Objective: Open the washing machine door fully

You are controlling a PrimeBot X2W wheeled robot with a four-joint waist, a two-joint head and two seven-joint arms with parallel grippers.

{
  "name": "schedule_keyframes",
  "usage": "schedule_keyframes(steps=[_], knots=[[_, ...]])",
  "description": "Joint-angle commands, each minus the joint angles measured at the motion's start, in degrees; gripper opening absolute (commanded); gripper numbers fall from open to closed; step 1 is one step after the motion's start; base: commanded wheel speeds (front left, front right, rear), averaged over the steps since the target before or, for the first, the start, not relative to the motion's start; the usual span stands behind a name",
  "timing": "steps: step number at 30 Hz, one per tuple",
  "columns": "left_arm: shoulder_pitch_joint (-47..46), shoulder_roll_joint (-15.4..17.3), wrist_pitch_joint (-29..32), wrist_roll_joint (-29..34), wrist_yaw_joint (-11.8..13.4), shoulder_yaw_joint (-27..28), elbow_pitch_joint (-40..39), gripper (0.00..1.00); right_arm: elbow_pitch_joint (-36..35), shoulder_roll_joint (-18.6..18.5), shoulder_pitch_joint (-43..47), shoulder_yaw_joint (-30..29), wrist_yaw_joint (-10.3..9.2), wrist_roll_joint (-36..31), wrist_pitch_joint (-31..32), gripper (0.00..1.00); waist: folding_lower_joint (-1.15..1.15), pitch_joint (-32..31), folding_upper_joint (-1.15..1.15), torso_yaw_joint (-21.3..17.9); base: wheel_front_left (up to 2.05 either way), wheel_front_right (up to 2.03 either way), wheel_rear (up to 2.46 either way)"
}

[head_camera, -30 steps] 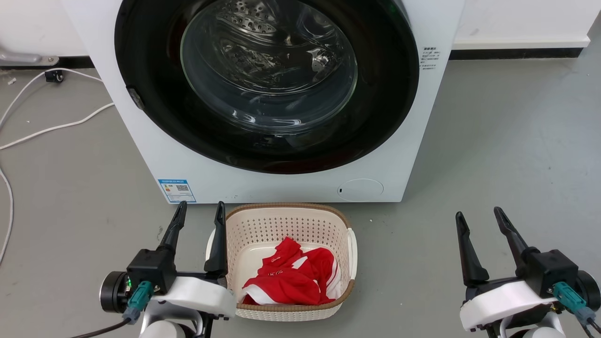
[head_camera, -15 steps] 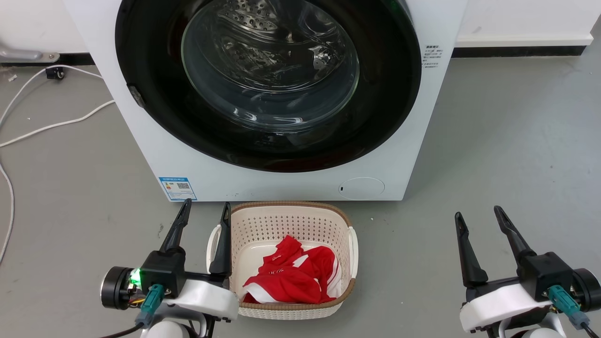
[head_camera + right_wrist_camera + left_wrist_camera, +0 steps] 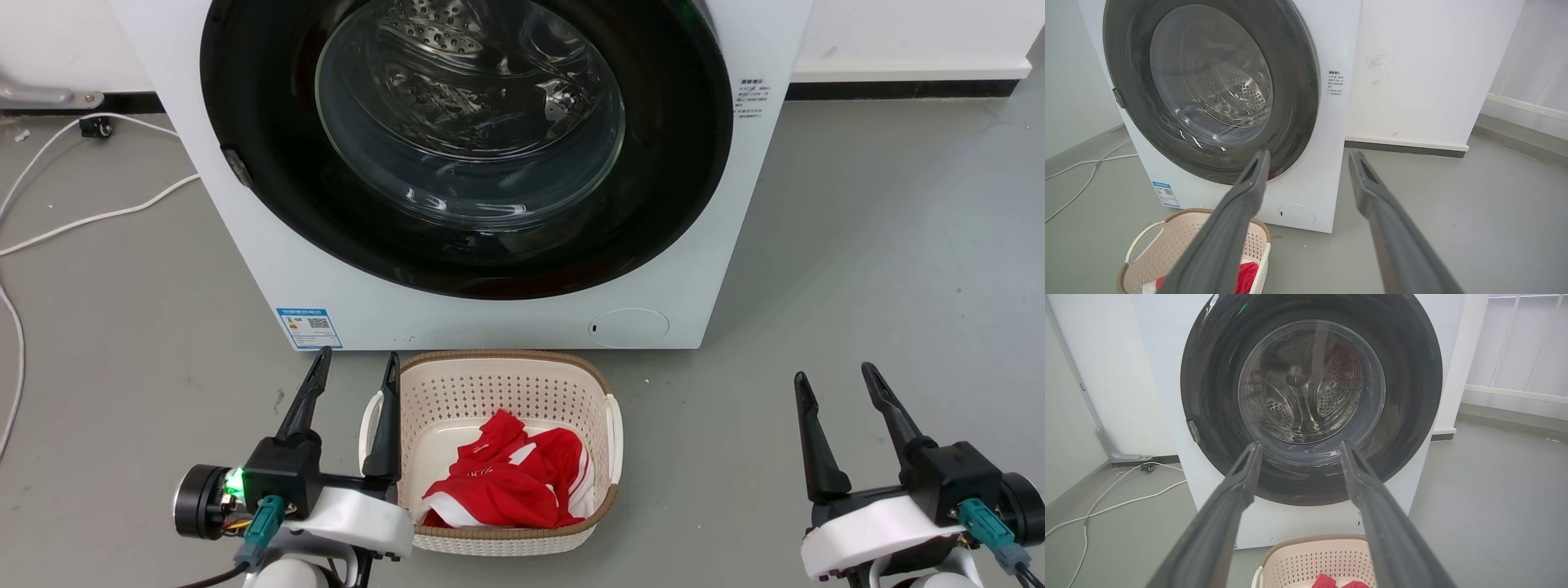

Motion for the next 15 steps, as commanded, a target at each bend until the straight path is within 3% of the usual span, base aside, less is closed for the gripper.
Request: schedule_keyframes(steps=[1,6,7,8,9,15], knots=[[0.5,-0.1,-0.1,-0.2,0.2,0.1,0.1,1.0,0.1,0.2,0.2,0.0,-0.03,0.3,-0.4,1.0,0.0,0.0,0.0,0.0,0.0,0.0,0.0],[0.6,-0.1,-0.1,-0.3,0.2,0.1,0.3,1.0,0.7,0.2,0.1,0.0,-0.04,0.6,-0.3,1.0,0.0,-0.2,0.0,0.0,0.0,0.0,0.0],[0.6,-0.1,-0.1,-0.4,0.2,0.1,0.3,1.0,0.8,0.2,0.1,0.0,-0.04,0.9,-0.3,0.68,0.0,-0.3,0.0,0.0,0.0,0.0,0.0],[0.6,-0.1,-0.1,-0.4,0.2,0.1,0.3,1.0,1.0,0.2,0.1,0.0,-0.03,1.2,-0.1,0.14,0.0,-0.3,0.0,0.0,0.0,0.0,0.0],[0.7,-0.1,-0.1,-0.4,0.2,0.1,0.4,1.0,1.2,0.2,0.1,0.2,-0.03,1.6,0.1,0.0,0.0,-0.3,0.0,0.0,0.0,0.0,0.0],[0.7,-0.1,-0.1,-0.5,0.1,0.3,0.5,1.0,2.2,0.2,0.0,0.9,-0.04,4.0,0.7,0.0,0.0,-0.4,0.0,-0.1,0.0,0.0,0.0]])
